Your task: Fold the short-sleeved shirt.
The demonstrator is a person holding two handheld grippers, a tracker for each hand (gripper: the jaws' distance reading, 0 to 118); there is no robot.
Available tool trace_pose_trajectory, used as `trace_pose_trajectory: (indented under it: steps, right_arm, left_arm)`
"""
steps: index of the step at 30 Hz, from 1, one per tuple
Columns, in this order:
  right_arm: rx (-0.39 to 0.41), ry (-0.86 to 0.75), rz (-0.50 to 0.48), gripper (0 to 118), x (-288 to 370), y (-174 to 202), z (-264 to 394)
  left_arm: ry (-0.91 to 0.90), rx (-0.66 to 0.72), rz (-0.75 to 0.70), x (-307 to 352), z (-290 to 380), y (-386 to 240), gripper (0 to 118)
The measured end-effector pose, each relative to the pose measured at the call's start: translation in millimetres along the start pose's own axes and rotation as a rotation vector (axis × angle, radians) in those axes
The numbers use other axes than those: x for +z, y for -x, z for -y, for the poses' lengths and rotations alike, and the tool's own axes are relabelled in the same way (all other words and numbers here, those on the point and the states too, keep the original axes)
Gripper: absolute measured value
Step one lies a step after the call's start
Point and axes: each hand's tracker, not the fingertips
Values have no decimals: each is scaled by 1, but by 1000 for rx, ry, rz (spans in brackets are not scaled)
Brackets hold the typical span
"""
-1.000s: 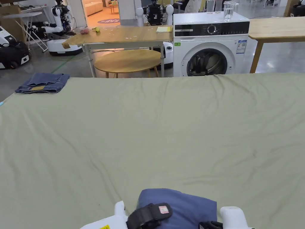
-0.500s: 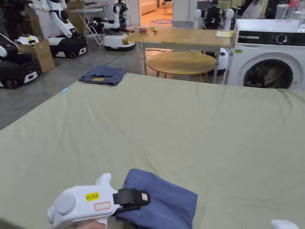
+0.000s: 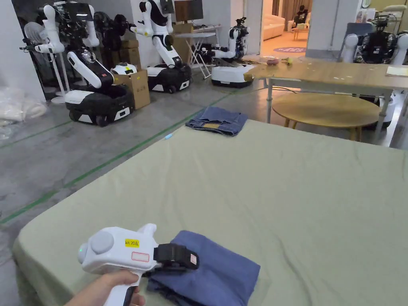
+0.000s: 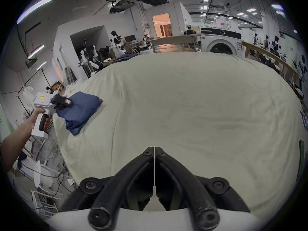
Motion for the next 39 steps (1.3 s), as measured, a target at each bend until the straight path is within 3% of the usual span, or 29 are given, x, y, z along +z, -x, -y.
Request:
trace_pose_trajectory:
  steps: [1,2,9,10,12,13,18,21,27,33,39]
  right_arm:
    - [0,1,4,0,-3,0,-1]
    - [1,1,9,0,-3,0,-2]
    - [-12,-44,10,0,14,-1,-8]
    - [-18,-57,9,0,20,-2,-9]
    - [-23,-84,12,0,32,-5,-13]
    - [-21,-108,24,0,42,-8,-15]
    - [-4,-240,136,0,81,-19,-42]
    - [15,-343,238,0,112,-25,-70]
    - [40,-512,303,0,187,-51,-124]
    - [87,-590,360,0,247,-70,-165]
    - [58,-626,389,0,270,-89,-172]
  left_arm:
    - [-23,-33,14,11,0,0,108]
    - [-54,-44,-3,23,0,0,112]
    - [-173,-64,-281,99,8,6,108]
    - [-211,-53,-273,106,14,2,80]
    - [-260,-103,-325,107,25,-21,7]
    - [-284,-173,-415,100,33,-43,1]
    - [-410,-373,-339,57,70,-162,0]
    - [-537,-572,-353,24,91,-256,0]
    - [-673,-786,-278,-9,115,-408,0]
    - [-717,-828,-223,-15,125,-502,0]
    - [-723,-839,-210,-17,137,-531,0]
